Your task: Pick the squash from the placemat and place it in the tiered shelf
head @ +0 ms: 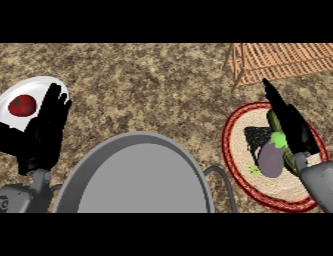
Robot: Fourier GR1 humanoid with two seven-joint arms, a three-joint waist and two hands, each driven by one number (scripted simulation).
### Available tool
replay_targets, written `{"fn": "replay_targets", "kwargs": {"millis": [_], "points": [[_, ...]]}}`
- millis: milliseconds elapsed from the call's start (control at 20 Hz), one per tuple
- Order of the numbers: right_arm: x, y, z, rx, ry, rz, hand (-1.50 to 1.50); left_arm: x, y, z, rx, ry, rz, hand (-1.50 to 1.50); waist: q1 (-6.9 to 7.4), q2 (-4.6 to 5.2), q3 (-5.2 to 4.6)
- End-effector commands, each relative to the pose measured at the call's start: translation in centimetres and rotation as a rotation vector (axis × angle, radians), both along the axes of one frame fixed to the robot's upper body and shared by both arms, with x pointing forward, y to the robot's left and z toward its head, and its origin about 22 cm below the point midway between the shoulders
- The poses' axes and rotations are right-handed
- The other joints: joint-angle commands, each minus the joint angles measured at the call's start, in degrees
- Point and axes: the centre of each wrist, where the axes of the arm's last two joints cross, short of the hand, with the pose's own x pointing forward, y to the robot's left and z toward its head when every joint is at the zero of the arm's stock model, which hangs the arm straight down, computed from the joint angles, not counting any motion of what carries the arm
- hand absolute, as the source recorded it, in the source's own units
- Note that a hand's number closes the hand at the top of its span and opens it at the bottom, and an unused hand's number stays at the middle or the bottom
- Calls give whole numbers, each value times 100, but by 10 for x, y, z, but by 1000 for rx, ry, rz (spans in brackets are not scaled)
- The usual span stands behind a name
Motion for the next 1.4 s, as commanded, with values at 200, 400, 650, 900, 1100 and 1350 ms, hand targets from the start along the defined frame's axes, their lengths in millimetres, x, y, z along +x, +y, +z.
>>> {"fn": "replay_targets", "kwargs": {"millis": [200, 400, 650, 900, 1100, 1350], "points": [[26, 25, 86, 510, -402, 502, 150, 0, 10, 14, 181, -58, -136, 0, 303, -120, -34], [23, -115, 53, 140, -142, 323, 150, -11, 10, 7, 223, -59, -252, 0, 328, -11, -104], [9, -151, 39, 333, -57, 648, -150, -5, 18, 8, 216, -60, -237, 0, 301, -8, -99], [-1, -209, 65, 301, -72, 742, -150, -9, 27, 14, 220, -56, -267, 0, 286, -51, -104], [4, -219, 92, 133, -69, 751, -150, -8, 23, 10, 214, -51, -261, 0, 290, -50, -103], [16, -205, 125, -133, -66, 791, -150, -17, 26, -3, 216, -55, -262, 0, 324, -74, -117]]}}
